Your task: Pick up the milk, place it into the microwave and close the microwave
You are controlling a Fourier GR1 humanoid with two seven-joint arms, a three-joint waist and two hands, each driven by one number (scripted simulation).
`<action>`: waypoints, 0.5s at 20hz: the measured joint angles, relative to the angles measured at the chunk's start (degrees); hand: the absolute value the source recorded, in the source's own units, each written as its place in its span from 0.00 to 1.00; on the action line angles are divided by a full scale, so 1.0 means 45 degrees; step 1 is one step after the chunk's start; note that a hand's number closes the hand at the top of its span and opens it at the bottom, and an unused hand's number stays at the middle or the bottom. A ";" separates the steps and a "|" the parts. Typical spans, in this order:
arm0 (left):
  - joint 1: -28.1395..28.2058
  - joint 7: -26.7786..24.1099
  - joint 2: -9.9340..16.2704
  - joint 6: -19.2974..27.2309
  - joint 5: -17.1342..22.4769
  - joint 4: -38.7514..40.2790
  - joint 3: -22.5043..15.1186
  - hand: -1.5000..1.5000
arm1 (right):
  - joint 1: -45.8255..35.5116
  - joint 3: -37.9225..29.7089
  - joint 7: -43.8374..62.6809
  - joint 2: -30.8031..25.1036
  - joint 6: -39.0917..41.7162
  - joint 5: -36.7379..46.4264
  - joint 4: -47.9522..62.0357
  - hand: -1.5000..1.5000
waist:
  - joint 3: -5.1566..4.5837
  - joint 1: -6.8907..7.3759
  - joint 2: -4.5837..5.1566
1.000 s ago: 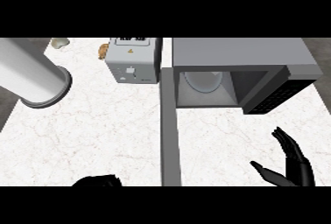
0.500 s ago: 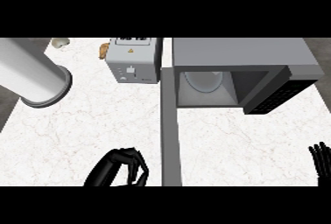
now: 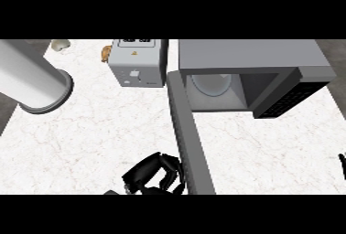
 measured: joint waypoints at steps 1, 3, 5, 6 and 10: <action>-0.0272 0.0070 0.0002 0.0007 0.0060 0.0367 -0.0264 1.00 | 0.0143 -0.0028 0.0014 -0.0099 0.0064 -0.0055 -0.0147 0.00 | 0.0000 -0.0020 -0.0005; -0.0895 0.0034 0.0021 0.0473 0.0342 0.1071 -0.1101 1.00 | 0.0039 -0.0028 -0.0051 -0.0146 0.0078 -0.0009 -0.0046 0.00 | -0.0002 0.0001 -0.0005; -0.1496 -0.0004 0.0034 0.1133 0.0690 0.1771 -0.2025 1.00 | 0.0036 -0.0027 0.0038 -0.0236 0.0216 -0.0130 -0.0264 0.00 | -0.0008 -0.0038 -0.0003; -0.1674 -0.0136 0.0034 0.1560 0.0850 0.2043 -0.2535 1.00 | 0.0042 0.0037 -0.0016 -0.0234 0.0249 -0.0092 -0.0311 0.00 | -0.0008 -0.0050 -0.0002; -0.2518 -0.0901 0.0104 0.3528 0.2070 0.2918 -0.4287 1.00 | 0.0011 0.0214 0.0136 -0.0332 0.0452 -0.0226 -0.0892 0.00 | -0.0016 -0.0174 0.0016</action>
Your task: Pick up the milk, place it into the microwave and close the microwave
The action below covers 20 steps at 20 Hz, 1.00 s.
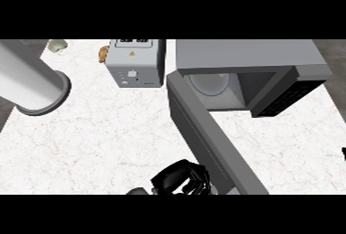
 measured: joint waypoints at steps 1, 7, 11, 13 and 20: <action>-0.0254 -0.0135 0.0035 0.0413 0.0392 0.0192 -0.0313 1.00 | 0.0062 0.0103 0.0016 0.0022 0.0039 0.0000 -0.0223 0.00 | -0.0005 -0.0065 0.0009; -0.1438 -0.0318 0.0143 0.2487 0.2548 0.0409 -0.2066 0.00 | -0.0014 0.0458 0.0410 -0.0182 0.0330 -0.0249 -0.1268 0.00 | -0.0019 -0.0496 0.0090; -0.2080 -0.0328 0.0158 0.3689 0.3628 0.0574 -0.2853 1.00 | 0.0029 0.0704 0.0753 -0.0208 0.0485 -0.0493 -0.2091 0.00 | -0.0035 -0.0873 0.0139; -0.2514 -0.0231 0.0194 0.4208 0.4105 0.0666 -0.3024 1.00 | 0.0051 0.0784 0.0894 -0.0294 0.0583 -0.0595 -0.2367 0.00 | -0.0037 -0.1082 0.0171; -0.4211 0.0156 0.0332 0.5497 0.5396 0.1071 -0.3105 1.00 | -0.0333 0.1193 0.1469 -0.0557 0.0892 -0.0835 -0.3191 0.00 | -0.0043 -0.1810 0.0335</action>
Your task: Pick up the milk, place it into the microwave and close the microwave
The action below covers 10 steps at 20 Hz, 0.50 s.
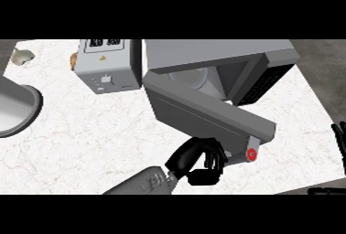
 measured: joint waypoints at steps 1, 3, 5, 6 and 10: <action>-0.0291 -0.0125 -0.0079 0.0136 0.0137 -0.0055 0.0078 1.00 | -0.0004 0.0070 0.0090 -0.0035 0.0055 -0.0030 -0.0127 0.00 | -0.0012 -0.0115 0.0002; -0.0841 -0.0301 -0.0171 0.0432 0.0356 -0.0093 0.0136 1.00 | -0.0119 0.0207 0.0273 -0.0155 0.0163 -0.0053 -0.0343 0.00 | -0.0019 -0.0318 0.0032; -0.1365 -0.0393 -0.0208 0.0686 0.0621 -0.0031 0.0235 1.00 | -0.0253 0.0264 0.0425 -0.0282 0.0279 -0.0141 -0.0508 0.00 | -0.0013 -0.0527 0.0074; -0.1613 -0.0390 -0.0212 0.0800 0.0772 0.0001 0.0294 1.00 | -0.0321 0.0289 0.0497 -0.0349 0.0340 -0.0184 -0.0577 0.00 | -0.0009 -0.0658 0.0104; -0.2479 -0.0439 -0.0201 0.1198 0.1307 0.0370 0.0511 1.00 | -0.0649 0.0307 0.0671 -0.0573 0.0426 -0.0305 -0.0839 0.00 | 0.0011 -0.1084 0.0240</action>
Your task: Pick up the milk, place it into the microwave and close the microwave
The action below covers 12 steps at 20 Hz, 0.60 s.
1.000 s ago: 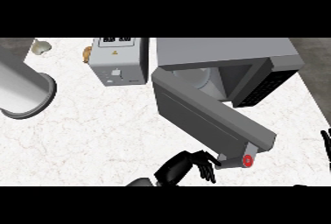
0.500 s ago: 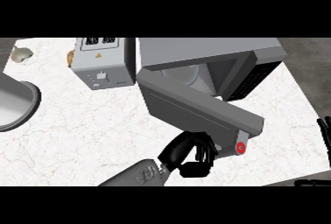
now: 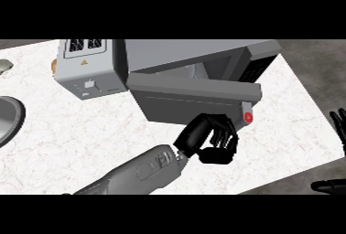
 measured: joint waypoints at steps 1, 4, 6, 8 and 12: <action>-0.0222 0.0018 0.0012 0.0086 0.0116 0.0123 0.0051 1.00 | -0.0109 -0.0013 0.0037 -0.0039 0.0015 -0.0055 -0.0048 0.00 | 0.0007 -0.0093 0.0032; -0.0881 0.0095 0.0045 0.0276 0.0478 0.0500 0.0247 1.00 | -0.0371 0.0010 0.0205 -0.0176 0.0162 -0.0233 -0.0192 0.00 | 0.0025 -0.0373 0.0130; -0.1266 0.0174 0.0072 0.0389 0.0727 0.0745 0.0351 1.00 | -0.0571 0.0044 0.0342 -0.0273 0.0291 -0.0367 -0.0292 0.00 | 0.0032 -0.0533 0.0187; -0.1603 0.0225 0.0096 0.0482 0.0939 0.1026 0.0436 1.00 | -0.0766 0.0100 0.0486 -0.0390 0.0451 -0.0490 -0.0395 0.00 | 0.0041 -0.0683 0.0254; -0.2172 0.0332 0.0154 0.0715 0.1363 0.1578 0.0622 1.00 | -0.1095 0.0162 0.0745 -0.0507 0.0698 -0.0816 -0.0529 0.00 | 0.0058 -0.0953 0.0363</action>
